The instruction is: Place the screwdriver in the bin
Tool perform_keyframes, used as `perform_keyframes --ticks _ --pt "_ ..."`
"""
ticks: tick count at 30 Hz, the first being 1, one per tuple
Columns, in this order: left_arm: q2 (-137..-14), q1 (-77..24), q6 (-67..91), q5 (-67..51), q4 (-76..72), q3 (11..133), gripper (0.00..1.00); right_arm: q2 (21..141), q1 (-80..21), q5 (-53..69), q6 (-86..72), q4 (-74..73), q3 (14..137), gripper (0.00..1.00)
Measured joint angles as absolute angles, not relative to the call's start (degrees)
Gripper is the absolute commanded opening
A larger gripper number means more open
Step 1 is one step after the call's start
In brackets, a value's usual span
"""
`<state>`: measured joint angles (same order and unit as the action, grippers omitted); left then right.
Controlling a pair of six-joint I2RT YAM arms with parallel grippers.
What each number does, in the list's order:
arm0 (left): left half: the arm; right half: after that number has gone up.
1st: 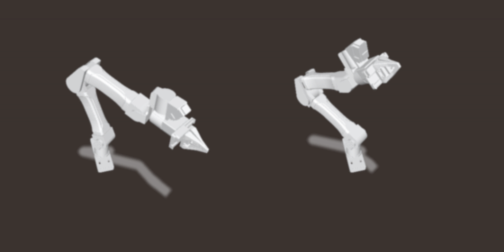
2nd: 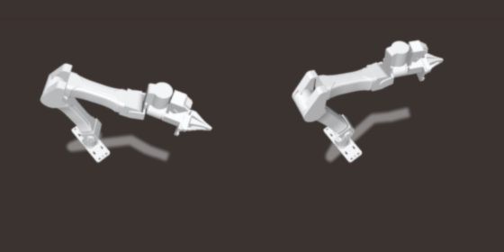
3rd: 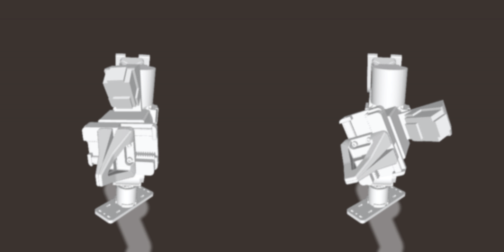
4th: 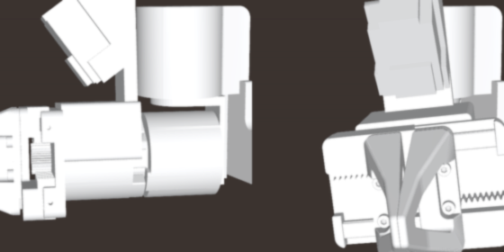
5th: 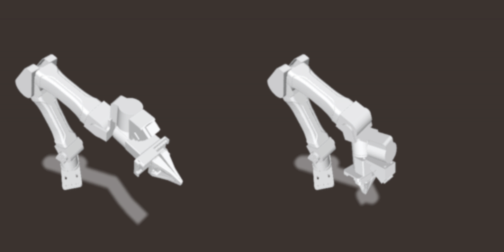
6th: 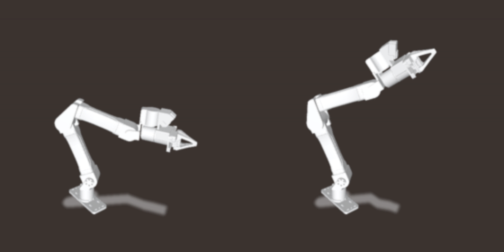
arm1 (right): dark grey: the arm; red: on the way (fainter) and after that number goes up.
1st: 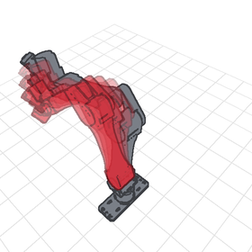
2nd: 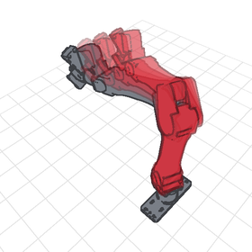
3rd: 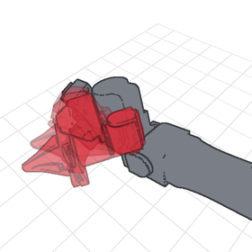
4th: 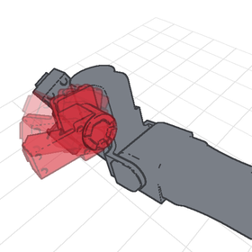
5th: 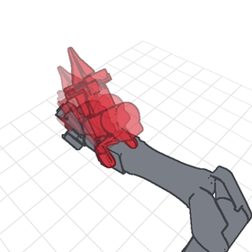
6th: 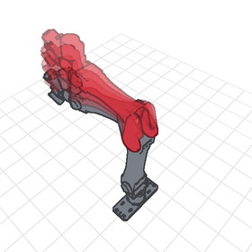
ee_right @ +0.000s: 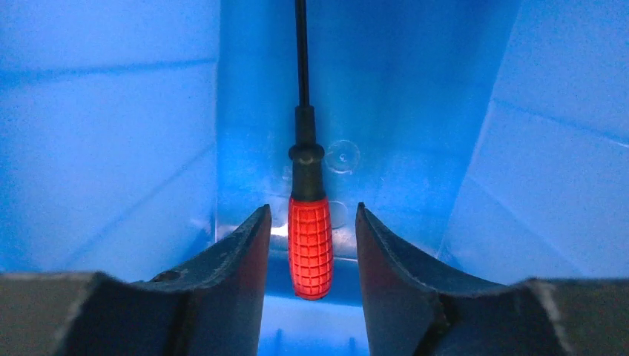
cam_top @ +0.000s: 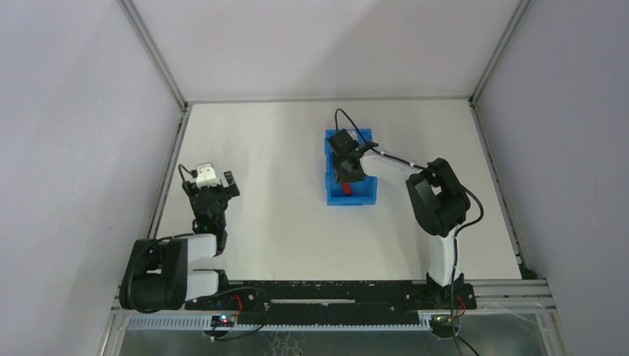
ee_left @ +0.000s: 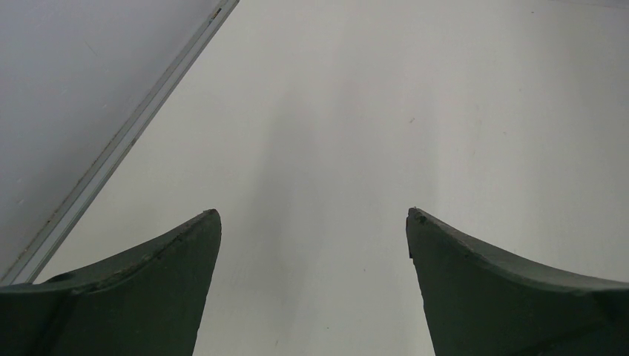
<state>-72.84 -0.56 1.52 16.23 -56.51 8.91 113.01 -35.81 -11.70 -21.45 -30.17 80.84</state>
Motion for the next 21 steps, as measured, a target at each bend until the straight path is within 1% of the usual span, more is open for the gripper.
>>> perform_keyframes --ticks 5,8,12,15,16,17,18,21 --pt "-72.8 -0.6 1.5 16.2 -56.5 8.9 1.0 112.6 -36.2 -12.8 -21.6 -30.5 80.9 0.65" --pt "-72.8 -0.6 1.5 16.2 -56.5 8.9 1.0 110.5 -36.7 -14.2 -21.6 -32.7 81.1 0.71" --pt "-72.8 -0.6 1.5 16.2 -56.5 8.9 1.0 103.2 -37.1 -16.4 -21.5 -35.4 82.5 0.83" --pt "-72.8 -0.6 1.5 16.2 -56.5 8.9 1.0 96.7 -37.1 -18.7 -20.6 -36.2 84.9 0.87" --pt "-72.8 -0.6 1.5 16.2 -56.5 8.9 1.0 94.9 -36.7 -19.6 -20.2 -36.4 85.7 0.9" --pt "-72.8 -0.6 1.5 16.2 -56.5 8.9 1.0 93.6 -36.3 -20.4 -20.0 -36.7 86.3 0.97" --pt "-72.8 -0.6 1.5 16.2 -56.5 8.9 1.0 92.2 -35.7 -21.2 -19.7 -37.1 87.0 0.99" --pt "-72.8 -0.6 1.5 16.2 -56.5 8.9 1.0 89.6 -32.5 -22.4 -18.8 -38.7 87.2 1.0"
